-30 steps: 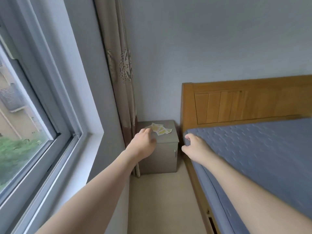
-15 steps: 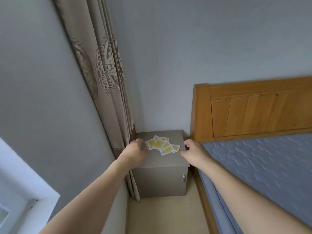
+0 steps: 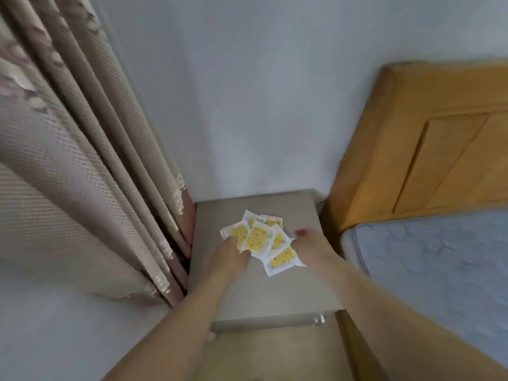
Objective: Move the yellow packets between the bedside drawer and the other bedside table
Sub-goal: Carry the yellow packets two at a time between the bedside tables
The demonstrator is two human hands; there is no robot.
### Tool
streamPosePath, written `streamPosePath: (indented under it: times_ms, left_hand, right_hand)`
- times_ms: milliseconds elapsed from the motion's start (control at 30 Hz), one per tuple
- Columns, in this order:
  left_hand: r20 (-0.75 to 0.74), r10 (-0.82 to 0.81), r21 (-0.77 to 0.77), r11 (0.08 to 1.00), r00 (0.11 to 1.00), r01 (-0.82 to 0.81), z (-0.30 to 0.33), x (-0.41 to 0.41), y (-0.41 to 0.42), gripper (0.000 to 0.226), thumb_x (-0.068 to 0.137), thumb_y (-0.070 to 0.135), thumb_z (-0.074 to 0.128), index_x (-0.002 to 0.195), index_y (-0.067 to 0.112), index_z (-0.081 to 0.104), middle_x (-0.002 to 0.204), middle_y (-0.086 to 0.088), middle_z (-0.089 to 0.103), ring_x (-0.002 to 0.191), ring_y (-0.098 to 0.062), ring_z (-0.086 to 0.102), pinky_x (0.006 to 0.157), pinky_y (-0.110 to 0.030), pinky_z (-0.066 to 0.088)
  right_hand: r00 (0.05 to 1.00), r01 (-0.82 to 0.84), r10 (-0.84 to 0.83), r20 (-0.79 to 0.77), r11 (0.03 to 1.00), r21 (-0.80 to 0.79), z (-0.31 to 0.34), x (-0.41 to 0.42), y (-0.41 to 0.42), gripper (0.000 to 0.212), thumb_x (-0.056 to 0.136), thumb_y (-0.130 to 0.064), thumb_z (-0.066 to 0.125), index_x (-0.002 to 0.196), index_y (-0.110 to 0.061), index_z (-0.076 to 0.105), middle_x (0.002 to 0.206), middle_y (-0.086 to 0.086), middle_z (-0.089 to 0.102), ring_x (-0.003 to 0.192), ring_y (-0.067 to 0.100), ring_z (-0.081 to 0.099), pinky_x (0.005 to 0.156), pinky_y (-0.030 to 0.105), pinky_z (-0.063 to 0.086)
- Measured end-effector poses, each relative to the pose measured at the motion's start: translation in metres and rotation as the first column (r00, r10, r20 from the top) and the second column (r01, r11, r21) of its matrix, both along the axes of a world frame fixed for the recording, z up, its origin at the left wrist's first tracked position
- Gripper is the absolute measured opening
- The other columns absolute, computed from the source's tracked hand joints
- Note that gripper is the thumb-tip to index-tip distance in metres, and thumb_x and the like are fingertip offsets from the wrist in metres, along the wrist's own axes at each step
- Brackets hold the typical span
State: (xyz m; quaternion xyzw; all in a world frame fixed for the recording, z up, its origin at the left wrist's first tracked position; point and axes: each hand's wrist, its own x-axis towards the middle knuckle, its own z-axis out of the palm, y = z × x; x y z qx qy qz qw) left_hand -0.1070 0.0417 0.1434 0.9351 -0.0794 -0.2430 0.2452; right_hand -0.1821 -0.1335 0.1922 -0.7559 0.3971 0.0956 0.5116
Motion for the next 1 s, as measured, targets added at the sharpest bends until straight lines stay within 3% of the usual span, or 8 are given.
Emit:
streamPosePath:
  times_ms: [67, 167, 267, 333, 533, 667, 867, 1000]
  left_hand:
    - [-0.021, 0.008, -0.042, 0.999, 1.0, -0.009, -0.057, 0.023, -0.016, 0.046, 0.094, 0.036, 0.055, 0.134, 0.014, 0.05, 0.131, -0.008, 0.052, 0.118, -0.028, 0.053, 0.095, -0.034, 0.046]
    - [0.088, -0.063, -0.052, 0.996, 0.994, 0.068, -0.132, 0.046, -0.038, 0.047, 0.094, 0.041, 0.055, 0.135, 0.016, 0.051, 0.133, -0.008, 0.053, 0.121, -0.028, 0.048, 0.101, -0.038, 0.041]
    - [0.271, -0.089, 0.069, 0.995, 0.958, 0.073, -0.185, 0.058, -0.052, 0.064, 0.087, 0.063, 0.043, 0.134, 0.019, 0.05, 0.13, -0.003, 0.051, 0.117, -0.029, 0.044, 0.1, -0.041, 0.038]
    - [0.316, -0.042, 0.133, 0.991, 0.948, 0.0, -0.209, 0.063, -0.057, 0.08, 0.079, 0.074, 0.03, 0.136, 0.02, 0.048, 0.133, -0.003, 0.047, 0.117, -0.03, 0.042, 0.1, -0.044, 0.035]
    - [0.461, 0.015, 0.106, 0.992, 0.887, -0.072, -0.244, 0.059, -0.059, 0.069, 0.081, 0.065, 0.042, 0.134, 0.022, 0.053, 0.126, -0.002, 0.05, 0.111, -0.03, 0.04, 0.091, -0.044, 0.034]
    - [0.491, 0.035, 0.063, 0.995, 0.87, -0.075, -0.249, 0.059, -0.059, 0.065, 0.079, 0.062, 0.047, 0.127, 0.019, 0.055, 0.123, -0.004, 0.05, 0.11, -0.03, 0.039, 0.091, -0.042, 0.027]
    - [0.543, 0.009, 0.037, 0.999, 0.84, -0.035, -0.253, 0.06, -0.057, 0.059, 0.075, 0.05, 0.051, 0.122, 0.014, 0.053, 0.122, -0.009, 0.055, 0.11, -0.031, 0.046, 0.092, -0.043, 0.03]
    - [0.58, 0.028, -0.012, 1.0, 0.814, -0.026, -0.255, 0.059, -0.055, 0.056, 0.074, 0.044, 0.052, 0.12, 0.013, 0.051, 0.121, -0.01, 0.056, 0.112, -0.03, 0.045, 0.093, -0.045, 0.033]
  right_hand:
    - [0.989, 0.145, -0.133, -0.066, 0.965, 0.221, -0.048, 0.033, -0.007, 0.035, 0.092, -0.004, 0.05, 0.127, 0.001, 0.054, 0.106, 0.013, 0.053, 0.097, 0.026, 0.053, 0.088, 0.038, 0.05]
    - [0.939, 0.341, -0.29, -0.186, 0.857, 0.387, -0.112, 0.061, -0.017, 0.042, 0.092, -0.003, 0.051, 0.133, 0.005, 0.047, 0.106, 0.016, 0.052, 0.092, 0.029, 0.054, 0.083, 0.039, 0.049]
    - [0.873, 0.486, -0.407, -0.268, 0.776, 0.402, -0.163, 0.079, -0.022, 0.036, 0.093, -0.008, 0.052, 0.128, -0.001, 0.052, 0.085, 0.008, 0.05, 0.075, 0.023, 0.052, 0.082, 0.039, 0.048]
    - [0.807, 0.589, -0.5, -0.315, 0.721, 0.365, -0.184, 0.09, -0.023, 0.028, 0.092, -0.014, 0.056, 0.119, -0.007, 0.059, 0.084, 0.007, 0.051, 0.08, 0.024, 0.054, 0.084, 0.038, 0.051]
    - [0.664, 0.747, -0.647, -0.374, 0.561, 0.356, -0.205, 0.111, -0.024, 0.006, 0.09, -0.013, 0.056, 0.094, -0.01, 0.06, 0.076, 0.006, 0.053, 0.061, 0.019, 0.048, 0.071, 0.033, 0.05]
    - [0.677, 0.736, -0.637, -0.367, 0.59, 0.333, -0.206, 0.123, -0.015, 0.009, 0.089, -0.011, 0.061, 0.082, -0.009, 0.055, 0.066, 0.006, 0.045, 0.053, 0.018, 0.04, 0.051, 0.028, 0.038]
    - [0.743, 0.655, -0.578, -0.336, 0.732, 0.189, -0.219, 0.128, -0.008, 0.02, 0.095, -0.01, 0.051, 0.075, -0.012, 0.055, 0.072, 0.005, 0.052, 0.069, 0.023, 0.052, 0.064, 0.028, 0.042]
    - [0.732, 0.678, -0.651, -0.201, 0.726, 0.114, -0.222, 0.129, -0.002, 0.013, 0.091, -0.01, 0.045, 0.081, -0.012, 0.052, 0.075, 0.006, 0.053, 0.063, 0.022, 0.045, 0.059, 0.029, 0.038]
